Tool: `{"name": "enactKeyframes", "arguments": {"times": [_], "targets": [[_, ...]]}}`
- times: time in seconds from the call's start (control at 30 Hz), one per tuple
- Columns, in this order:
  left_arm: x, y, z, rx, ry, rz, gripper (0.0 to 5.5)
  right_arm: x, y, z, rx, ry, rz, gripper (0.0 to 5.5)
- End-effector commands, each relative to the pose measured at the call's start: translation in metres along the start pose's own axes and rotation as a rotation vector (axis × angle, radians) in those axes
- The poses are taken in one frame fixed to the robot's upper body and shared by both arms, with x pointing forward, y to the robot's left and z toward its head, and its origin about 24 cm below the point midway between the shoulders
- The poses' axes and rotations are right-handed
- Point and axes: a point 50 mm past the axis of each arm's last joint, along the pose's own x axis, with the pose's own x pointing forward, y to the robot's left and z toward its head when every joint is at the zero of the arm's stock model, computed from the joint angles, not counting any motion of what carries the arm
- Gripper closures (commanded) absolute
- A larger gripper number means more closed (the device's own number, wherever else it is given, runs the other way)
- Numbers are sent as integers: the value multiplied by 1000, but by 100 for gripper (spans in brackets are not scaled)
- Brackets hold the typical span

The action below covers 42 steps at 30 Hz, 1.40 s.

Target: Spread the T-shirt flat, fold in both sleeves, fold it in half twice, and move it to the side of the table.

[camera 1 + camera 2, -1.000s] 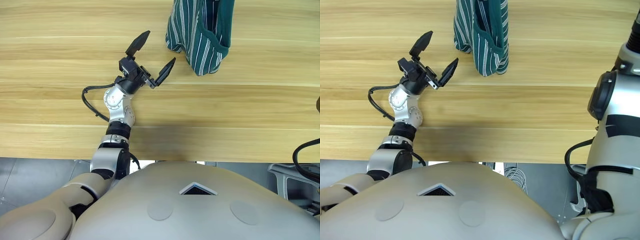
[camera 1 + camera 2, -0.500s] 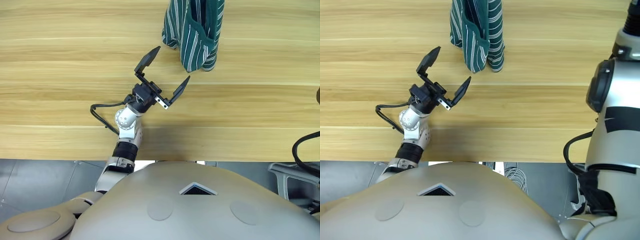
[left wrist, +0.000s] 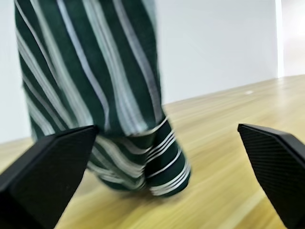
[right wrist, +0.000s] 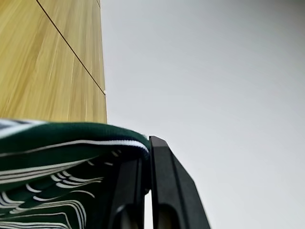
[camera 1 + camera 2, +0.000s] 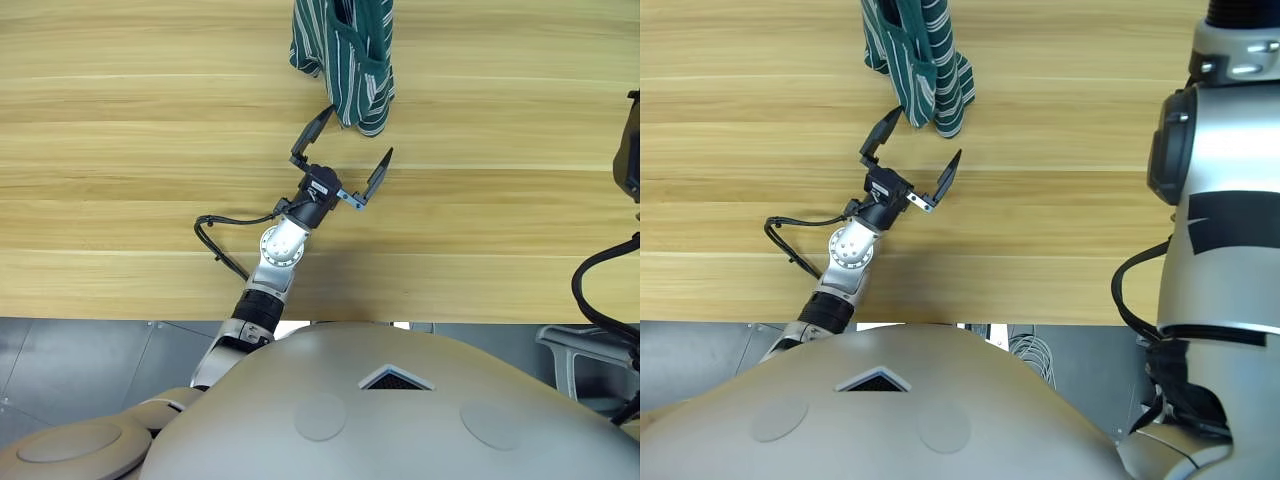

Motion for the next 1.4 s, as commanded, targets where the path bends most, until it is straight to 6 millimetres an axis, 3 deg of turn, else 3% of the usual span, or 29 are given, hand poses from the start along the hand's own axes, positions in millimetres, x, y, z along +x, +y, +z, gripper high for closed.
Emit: {"name": "enactKeyframes", "arguments": {"times": [0.03, 0.33, 0.57, 0.9, 1.23, 1.3, 1.4], "targets": [[7, -4, 3, -42, 10, 166, 10, 0, -9, 11, -26, -20, -14, 549], [6, 8, 17, 45, -56, 288, 10, -2, -6, 7, -1, -19, -9, 549], [4, 1, 18, -36, -71, 256, 131, -2, -5, 10, 1, -32, -2, 550], [1, 7, 14, -87, -51, 289, 334, -4, -5, 13, 3, -41, -4, 550], [-13, 17, 25, -101, -103, 339, 506, -5, -3, -2, 15, 8, -2, 550], [-17, 24, 30, -109, -128, 354, 543, -5, 0, -7, 24, 20, 8, 550], [-22, 45, 38, -120, -166, 372, 549, -9, 6, -16, 43, 39, 23, 550]]}}
